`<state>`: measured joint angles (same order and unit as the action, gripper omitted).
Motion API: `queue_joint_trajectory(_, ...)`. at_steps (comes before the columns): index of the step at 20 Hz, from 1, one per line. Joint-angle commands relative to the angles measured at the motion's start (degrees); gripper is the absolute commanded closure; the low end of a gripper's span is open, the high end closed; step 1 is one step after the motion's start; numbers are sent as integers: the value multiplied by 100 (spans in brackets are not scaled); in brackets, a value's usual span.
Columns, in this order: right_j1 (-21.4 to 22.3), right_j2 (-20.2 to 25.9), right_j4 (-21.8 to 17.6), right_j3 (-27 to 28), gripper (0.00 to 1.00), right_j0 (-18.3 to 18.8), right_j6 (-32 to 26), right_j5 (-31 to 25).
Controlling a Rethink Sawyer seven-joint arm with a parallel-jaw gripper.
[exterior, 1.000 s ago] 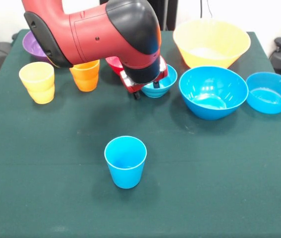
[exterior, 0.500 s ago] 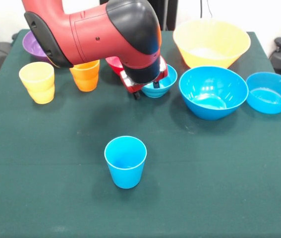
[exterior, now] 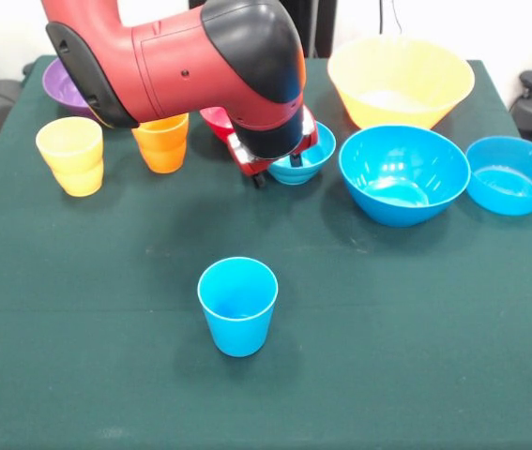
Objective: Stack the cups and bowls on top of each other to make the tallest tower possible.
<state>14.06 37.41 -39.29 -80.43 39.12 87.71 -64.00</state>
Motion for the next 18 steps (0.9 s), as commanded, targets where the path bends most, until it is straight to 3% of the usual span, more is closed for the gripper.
queue_joint_trajectory(1,-241,129,-671,398,0,-13,-2223,299)
queue_joint_trajectory(12,-44,158,-696,256,0,-31,-2098,426)
queue_joint_trajectory(18,-31,192,-635,447,0,-84,-2152,249)
